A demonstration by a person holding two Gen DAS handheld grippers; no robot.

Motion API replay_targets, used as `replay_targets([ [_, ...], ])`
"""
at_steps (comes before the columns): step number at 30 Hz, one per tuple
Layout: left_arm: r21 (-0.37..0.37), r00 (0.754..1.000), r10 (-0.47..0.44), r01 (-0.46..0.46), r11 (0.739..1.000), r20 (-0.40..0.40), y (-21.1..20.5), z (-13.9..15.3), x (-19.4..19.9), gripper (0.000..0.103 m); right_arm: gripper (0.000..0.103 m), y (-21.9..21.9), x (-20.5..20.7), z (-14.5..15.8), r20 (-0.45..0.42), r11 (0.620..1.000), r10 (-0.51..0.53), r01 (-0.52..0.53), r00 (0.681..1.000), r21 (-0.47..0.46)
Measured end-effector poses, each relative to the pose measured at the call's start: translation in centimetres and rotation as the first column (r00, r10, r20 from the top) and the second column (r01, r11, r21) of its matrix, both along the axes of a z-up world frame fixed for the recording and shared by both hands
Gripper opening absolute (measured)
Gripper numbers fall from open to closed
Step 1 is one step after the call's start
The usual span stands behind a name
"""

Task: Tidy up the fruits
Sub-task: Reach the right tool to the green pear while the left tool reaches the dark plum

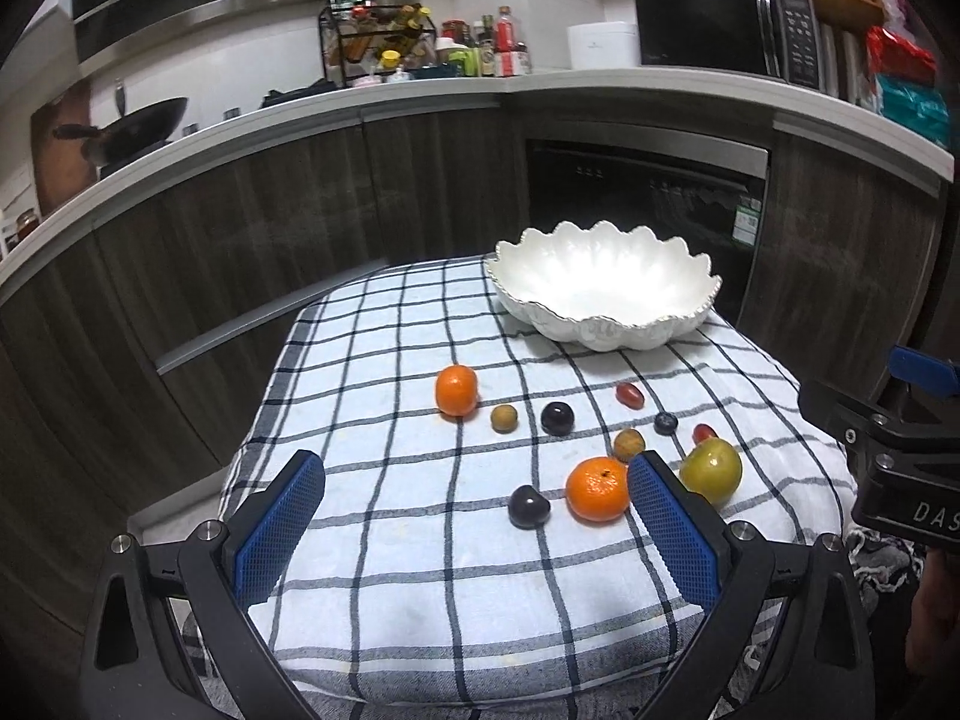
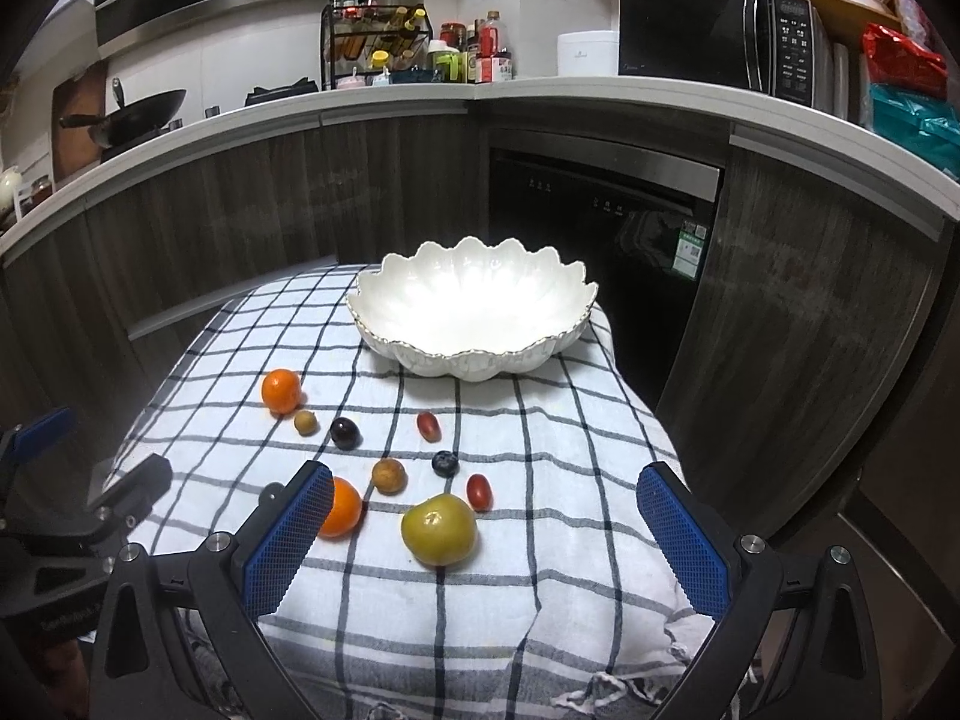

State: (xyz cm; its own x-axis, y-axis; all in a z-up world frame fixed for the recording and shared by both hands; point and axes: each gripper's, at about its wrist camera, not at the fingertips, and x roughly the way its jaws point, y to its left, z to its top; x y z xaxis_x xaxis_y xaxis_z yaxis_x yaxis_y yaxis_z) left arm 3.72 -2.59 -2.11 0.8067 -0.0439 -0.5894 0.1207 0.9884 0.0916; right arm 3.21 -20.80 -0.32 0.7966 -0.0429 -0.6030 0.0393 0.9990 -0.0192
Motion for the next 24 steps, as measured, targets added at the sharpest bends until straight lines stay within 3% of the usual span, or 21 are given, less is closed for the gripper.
replay_targets([
  [17, 0.02, 0.995, -0.069, 0.07, 0.997, -0.068, -1.8, -2.2, 2.7, 0.093, 0.102, 0.1, 2.2, -1.6, -0.071, 1.0, 0.018, -0.019, 0.997, -0.007],
  [24, 0.024, 0.991, -0.079, 0.081, 0.996, -0.104, -2.0, -3.3, 3.8, 0.087, 0.093, 0.2, 3.4, -2.7, -0.116, 0.999, 0.035, -0.036, 0.993, -0.003],
])
